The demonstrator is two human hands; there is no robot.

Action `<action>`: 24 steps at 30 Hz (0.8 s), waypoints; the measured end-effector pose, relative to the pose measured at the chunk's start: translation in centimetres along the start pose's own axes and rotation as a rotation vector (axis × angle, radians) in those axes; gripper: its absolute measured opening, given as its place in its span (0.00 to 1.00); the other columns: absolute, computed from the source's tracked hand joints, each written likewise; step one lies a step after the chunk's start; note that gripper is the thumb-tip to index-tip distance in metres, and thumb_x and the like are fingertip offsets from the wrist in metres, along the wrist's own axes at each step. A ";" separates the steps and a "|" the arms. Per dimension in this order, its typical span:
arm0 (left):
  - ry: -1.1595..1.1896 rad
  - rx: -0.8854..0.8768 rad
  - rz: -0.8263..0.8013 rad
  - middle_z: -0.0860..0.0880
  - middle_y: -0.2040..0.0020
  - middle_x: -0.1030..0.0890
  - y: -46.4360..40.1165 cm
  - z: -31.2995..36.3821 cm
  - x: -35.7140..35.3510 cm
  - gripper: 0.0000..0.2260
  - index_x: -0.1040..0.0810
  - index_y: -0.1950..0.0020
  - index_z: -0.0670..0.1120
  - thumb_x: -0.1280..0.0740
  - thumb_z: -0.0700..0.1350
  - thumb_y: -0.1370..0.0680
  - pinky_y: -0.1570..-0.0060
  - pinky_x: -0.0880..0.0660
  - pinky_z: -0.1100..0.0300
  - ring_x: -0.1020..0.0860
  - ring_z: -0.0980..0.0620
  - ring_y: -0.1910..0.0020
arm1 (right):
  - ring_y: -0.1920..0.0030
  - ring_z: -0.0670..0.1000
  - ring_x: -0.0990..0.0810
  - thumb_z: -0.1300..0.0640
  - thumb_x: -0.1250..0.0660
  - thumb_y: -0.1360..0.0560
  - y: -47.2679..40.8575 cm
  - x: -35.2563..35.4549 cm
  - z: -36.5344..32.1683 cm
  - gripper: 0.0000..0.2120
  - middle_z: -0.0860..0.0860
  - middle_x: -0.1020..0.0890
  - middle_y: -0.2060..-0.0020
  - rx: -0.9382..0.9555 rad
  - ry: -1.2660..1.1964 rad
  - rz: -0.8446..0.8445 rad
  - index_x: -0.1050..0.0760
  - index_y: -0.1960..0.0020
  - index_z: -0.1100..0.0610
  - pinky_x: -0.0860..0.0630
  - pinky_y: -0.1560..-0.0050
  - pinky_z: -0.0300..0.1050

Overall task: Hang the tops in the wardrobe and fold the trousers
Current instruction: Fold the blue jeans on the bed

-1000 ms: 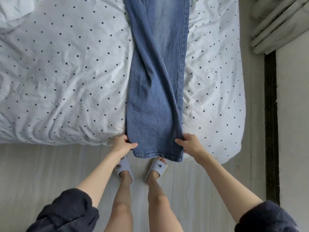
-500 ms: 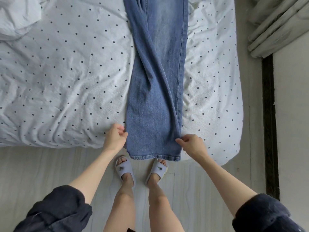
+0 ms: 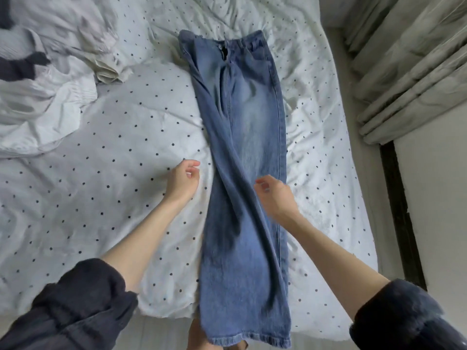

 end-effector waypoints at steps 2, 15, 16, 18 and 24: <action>0.031 -0.010 -0.015 0.46 0.49 0.25 -4.7 1.9 0.6 0.11 0.25 0.40 0.42 0.42 0.37 0.21 0.45 0.25 0.49 0.24 0.42 0.45 | 0.43 0.56 0.24 0.55 0.42 0.21 -3.6 0.3 -3.0 0.14 0.54 0.21 0.43 0.047 -0.004 0.041 0.24 0.39 0.55 0.30 0.43 0.45; -0.191 0.017 0.085 0.47 0.65 0.26 -25.8 11.7 2.6 0.15 0.33 0.68 0.50 0.38 0.52 0.22 0.52 0.23 0.49 0.22 0.42 0.59 | 0.24 0.55 0.49 0.60 0.45 0.19 -19.7 0.9 -17.6 0.20 0.54 0.42 0.25 0.489 0.253 0.066 0.37 0.28 0.60 0.45 0.27 0.47; -0.239 0.038 0.075 0.46 0.64 0.25 -26.8 12.1 2.2 0.17 0.34 0.68 0.50 0.37 0.55 0.23 0.54 0.23 0.49 0.21 0.41 0.58 | 0.24 0.55 0.50 0.59 0.45 0.19 -21.0 0.8 -18.0 0.21 0.54 0.45 0.24 0.501 0.282 0.046 0.39 0.27 0.60 0.47 0.26 0.48; -0.341 0.048 0.066 0.42 0.60 0.22 -27.8 12.2 1.9 0.16 0.31 0.65 0.47 0.35 0.56 0.25 0.56 0.25 0.52 0.20 0.40 0.55 | 0.23 0.55 0.53 0.56 0.45 0.19 -22.5 0.1 -17.9 0.24 0.53 0.49 0.23 0.492 0.339 -0.021 0.43 0.25 0.57 0.50 0.25 0.52; -0.054 0.171 0.063 0.43 0.65 0.27 -29.0 11.0 2.7 0.10 0.29 0.65 0.45 0.35 0.42 0.24 0.66 0.29 0.59 0.28 0.46 0.70 | 0.23 0.49 0.56 0.45 0.54 0.18 -24.8 -2.4 -15.8 0.24 0.46 0.54 0.23 0.403 0.525 -0.212 0.54 0.23 0.45 0.58 0.25 0.53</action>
Point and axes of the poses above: each hand's wrist, its own y-axis away from the middle knuckle, its own x-axis out of the back of the hand, z = x × y, the point moved 10 cm from there along -y, towards the middle knuckle
